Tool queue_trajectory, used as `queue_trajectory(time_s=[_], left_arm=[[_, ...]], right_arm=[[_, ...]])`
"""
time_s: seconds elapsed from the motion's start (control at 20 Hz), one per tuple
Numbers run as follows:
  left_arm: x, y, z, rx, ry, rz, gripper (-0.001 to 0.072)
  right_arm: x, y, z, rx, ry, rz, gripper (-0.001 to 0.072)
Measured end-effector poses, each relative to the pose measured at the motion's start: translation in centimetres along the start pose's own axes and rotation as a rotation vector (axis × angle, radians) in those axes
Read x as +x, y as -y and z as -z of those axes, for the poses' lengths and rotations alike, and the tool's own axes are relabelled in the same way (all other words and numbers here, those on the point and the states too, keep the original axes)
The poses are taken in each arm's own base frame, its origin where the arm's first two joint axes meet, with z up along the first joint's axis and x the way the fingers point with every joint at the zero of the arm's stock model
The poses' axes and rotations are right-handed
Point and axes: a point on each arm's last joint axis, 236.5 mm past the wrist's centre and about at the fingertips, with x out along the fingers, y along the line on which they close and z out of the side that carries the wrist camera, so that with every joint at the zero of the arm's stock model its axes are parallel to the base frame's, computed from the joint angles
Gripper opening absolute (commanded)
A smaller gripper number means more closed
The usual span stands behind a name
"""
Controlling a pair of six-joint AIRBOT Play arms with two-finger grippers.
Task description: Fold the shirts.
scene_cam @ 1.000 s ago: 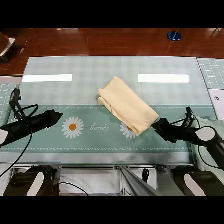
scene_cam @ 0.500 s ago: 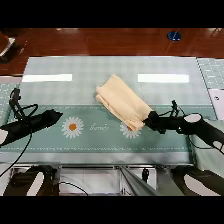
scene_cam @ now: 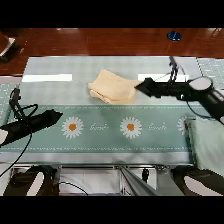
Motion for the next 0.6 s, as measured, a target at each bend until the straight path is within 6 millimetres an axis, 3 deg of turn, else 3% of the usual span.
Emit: queue_trajectory(time_s=[0.15, 0.3, 0.45, 0.6], left_arm=[[0.0, 0.0, 0.0, 0.0, 0.0, 0.0, 0.0023], [0.0, 0.0, 0.1, 0.0, -0.002, 0.0, 0.0023], [0.0, 0.0, 0.2, 0.0, -0.006, 0.0, 0.0023], [0.0, 0.2, 0.2, -0.005, -0.007, 0.007, 0.0023]], right_arm=[[-2.8, -4.7, -4.4, -0.119, 0.083, -0.032, 0.0022], [-7.0, -6.4, -8.6, -0.171, 0.179, -0.001, 0.0022], [-12.5, -5.6, -11.9, -0.17, 0.278, 0.073, 0.0022], [-19.0, -3.1, -13.9, -0.127, 0.377, 0.177, 0.0022]])
